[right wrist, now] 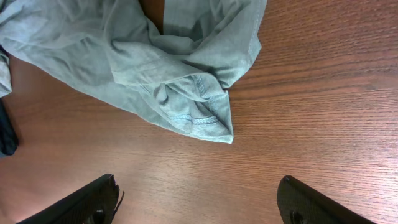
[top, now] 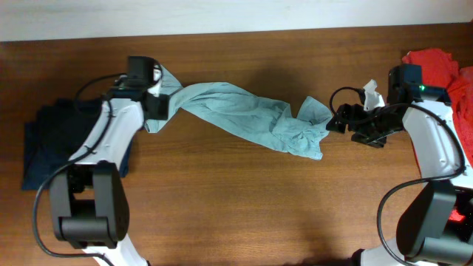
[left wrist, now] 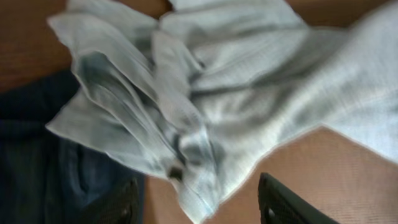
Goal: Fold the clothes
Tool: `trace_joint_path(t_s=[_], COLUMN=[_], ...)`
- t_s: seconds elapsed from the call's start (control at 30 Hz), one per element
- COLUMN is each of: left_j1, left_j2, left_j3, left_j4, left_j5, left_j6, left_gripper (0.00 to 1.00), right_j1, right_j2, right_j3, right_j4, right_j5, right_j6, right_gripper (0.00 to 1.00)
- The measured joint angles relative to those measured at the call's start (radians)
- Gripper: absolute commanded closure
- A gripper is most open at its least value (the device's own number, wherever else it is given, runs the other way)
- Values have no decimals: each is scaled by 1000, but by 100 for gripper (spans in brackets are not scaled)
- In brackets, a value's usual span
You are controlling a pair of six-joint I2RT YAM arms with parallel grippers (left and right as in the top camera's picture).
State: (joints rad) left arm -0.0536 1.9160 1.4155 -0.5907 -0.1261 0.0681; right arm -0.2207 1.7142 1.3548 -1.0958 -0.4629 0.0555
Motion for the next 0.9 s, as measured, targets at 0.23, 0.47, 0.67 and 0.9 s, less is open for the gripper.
trace_joint_path(t_s=[0.23,0.47,0.67,0.9], left_j1=[53,51,51,51], left_j2=[106,178,178,154], left_j3=[0,0,48,257], left_j4=[113,175,51,-327], left_j5=[163,209,220,228], left_j6=[-6,-13,-13,-13], left_gripper=[40,88,100,99], right_j1=[0,0,0,1], right_j2=[0,0,0,3], right_j3=[0,0,-1,-25], right_j4=[0,0,11,164], right_j5=[0,0,0,-6], right_j6=[0,0,0,6], right_gripper=[14,14,14,33])
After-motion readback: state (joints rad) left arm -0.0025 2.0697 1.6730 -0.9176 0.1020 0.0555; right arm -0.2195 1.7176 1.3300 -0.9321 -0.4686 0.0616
